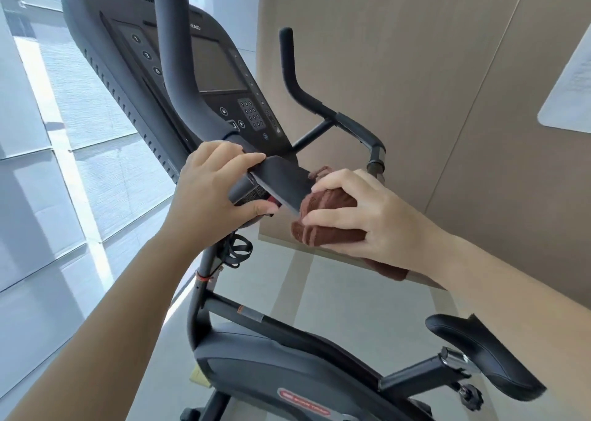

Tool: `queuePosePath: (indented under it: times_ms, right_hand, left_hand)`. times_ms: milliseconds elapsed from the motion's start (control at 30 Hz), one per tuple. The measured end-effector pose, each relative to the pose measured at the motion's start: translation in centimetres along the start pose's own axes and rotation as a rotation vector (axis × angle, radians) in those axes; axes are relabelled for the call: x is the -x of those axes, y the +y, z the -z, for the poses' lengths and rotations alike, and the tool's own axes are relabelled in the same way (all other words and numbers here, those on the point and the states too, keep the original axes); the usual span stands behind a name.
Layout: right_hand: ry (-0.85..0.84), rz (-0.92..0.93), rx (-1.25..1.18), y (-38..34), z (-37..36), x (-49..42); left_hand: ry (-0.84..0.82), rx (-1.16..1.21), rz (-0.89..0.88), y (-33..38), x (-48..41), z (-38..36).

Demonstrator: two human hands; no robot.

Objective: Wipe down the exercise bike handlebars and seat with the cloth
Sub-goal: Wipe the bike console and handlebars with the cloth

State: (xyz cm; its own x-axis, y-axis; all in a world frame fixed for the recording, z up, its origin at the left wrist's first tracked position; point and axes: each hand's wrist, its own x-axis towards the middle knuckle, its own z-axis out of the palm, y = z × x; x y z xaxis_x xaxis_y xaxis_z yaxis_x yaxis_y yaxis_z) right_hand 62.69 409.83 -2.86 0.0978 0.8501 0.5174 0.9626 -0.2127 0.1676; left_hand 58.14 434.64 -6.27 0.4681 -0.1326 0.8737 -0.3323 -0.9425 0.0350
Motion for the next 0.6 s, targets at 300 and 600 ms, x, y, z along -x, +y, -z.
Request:
queuePosePath:
  times_ms: [300,600]
  right_hand:
    - [0.03,0.078,-0.05,4.8,-0.4,7.2]
    - [0.272,-0.294,-0.243,10.1,-0.2,12.2]
  left_hand:
    - [-0.037,-0.112,0.086,4.4,1.1,-0.2]
    - [-0.083,-0.044,0.087,8.4,0.3,-2.8]
